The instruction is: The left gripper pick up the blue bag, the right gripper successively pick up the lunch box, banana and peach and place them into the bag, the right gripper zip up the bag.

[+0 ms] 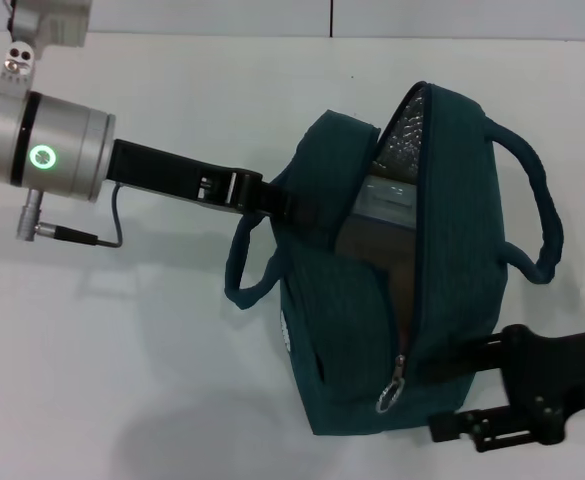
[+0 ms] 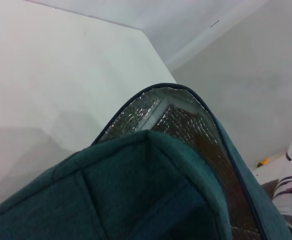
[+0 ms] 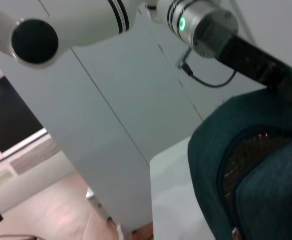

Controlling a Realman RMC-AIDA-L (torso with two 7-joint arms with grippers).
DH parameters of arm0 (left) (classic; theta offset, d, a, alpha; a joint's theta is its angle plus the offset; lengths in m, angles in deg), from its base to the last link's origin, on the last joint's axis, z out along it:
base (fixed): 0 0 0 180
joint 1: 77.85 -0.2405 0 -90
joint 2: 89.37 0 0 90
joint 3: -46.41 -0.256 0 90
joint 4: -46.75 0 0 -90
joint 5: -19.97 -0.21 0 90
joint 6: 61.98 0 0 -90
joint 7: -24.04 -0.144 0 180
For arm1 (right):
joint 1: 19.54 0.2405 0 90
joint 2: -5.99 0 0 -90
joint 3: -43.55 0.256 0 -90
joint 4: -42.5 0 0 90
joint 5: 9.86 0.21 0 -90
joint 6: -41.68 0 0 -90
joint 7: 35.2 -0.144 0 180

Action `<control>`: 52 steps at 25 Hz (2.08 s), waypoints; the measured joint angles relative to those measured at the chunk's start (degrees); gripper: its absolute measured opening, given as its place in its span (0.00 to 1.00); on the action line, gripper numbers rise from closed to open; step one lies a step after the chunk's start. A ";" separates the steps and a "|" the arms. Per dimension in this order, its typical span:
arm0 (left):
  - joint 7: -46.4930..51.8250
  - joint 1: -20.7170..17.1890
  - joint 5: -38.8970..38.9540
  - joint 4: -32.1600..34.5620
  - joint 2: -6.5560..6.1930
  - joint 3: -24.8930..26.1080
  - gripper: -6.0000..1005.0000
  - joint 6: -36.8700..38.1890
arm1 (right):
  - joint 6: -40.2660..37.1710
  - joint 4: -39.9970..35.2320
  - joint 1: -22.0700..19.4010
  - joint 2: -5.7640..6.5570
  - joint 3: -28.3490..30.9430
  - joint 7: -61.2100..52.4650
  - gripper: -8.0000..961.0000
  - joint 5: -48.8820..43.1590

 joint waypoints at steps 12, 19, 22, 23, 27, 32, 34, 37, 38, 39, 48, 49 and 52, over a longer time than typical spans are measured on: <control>-0.03 0.05 -0.01 0.04 0.00 0.00 0.04 -0.11 | 9.81 3.77 3.87 -0.41 -11.14 0.13 0.56 6.75; -0.09 -0.08 -0.01 0.08 0.00 0.00 0.04 -0.10 | 11.24 3.72 3.66 -0.38 -13.70 0.21 0.55 9.05; -0.09 -0.24 -0.01 0.14 0.00 0.00 0.04 -0.09 | 11.61 3.82 3.23 -0.26 -13.47 0.23 0.55 9.60; -0.09 -0.29 -0.01 0.16 0.00 0.00 0.04 -0.09 | 11.74 3.82 3.10 -0.22 -13.46 0.23 0.55 9.84; -0.09 -0.42 -0.01 0.24 0.00 0.00 0.04 -0.07 | 12.49 3.93 2.50 -0.19 -13.41 0.13 0.54 10.57; -0.09 -0.47 -0.01 0.20 0.00 0.00 0.05 -0.07 | 14.00 3.95 1.31 -0.18 -13.15 -0.19 0.44 11.79; -0.09 -0.51 -0.01 0.14 -0.04 0.00 0.05 -0.07 | 14.19 3.94 0.97 -0.18 -13.15 -0.11 0.34 12.45; -0.09 -0.52 -0.01 0.11 -0.09 0.00 0.05 -0.07 | 14.23 3.85 0.48 -0.19 -13.16 0.01 0.25 12.81; -0.09 -0.52 -0.01 0.10 -0.09 0.00 0.05 -0.07 | 14.24 3.85 0.45 -0.21 -13.15 0.05 0.23 12.88; -0.09 -0.53 -0.01 0.07 -0.09 0.00 0.05 -0.07 | 14.24 3.90 0.36 -0.24 -13.15 0.10 0.21 13.14; -0.09 -1.08 -0.01 0.41 0.26 0.00 0.05 0.18 | 14.10 3.99 -0.34 -0.35 -13.66 0.14 0.06 14.34; -0.10 -1.12 -0.01 0.45 0.30 0.00 0.05 0.21 | 14.10 4.00 -0.38 -0.36 -13.67 0.14 0.05 14.38; -0.23 -1.19 -0.01 0.47 0.37 0.00 0.05 0.28 | 13.69 4.14 -0.72 -0.23 -13.65 -0.04 0.04 14.43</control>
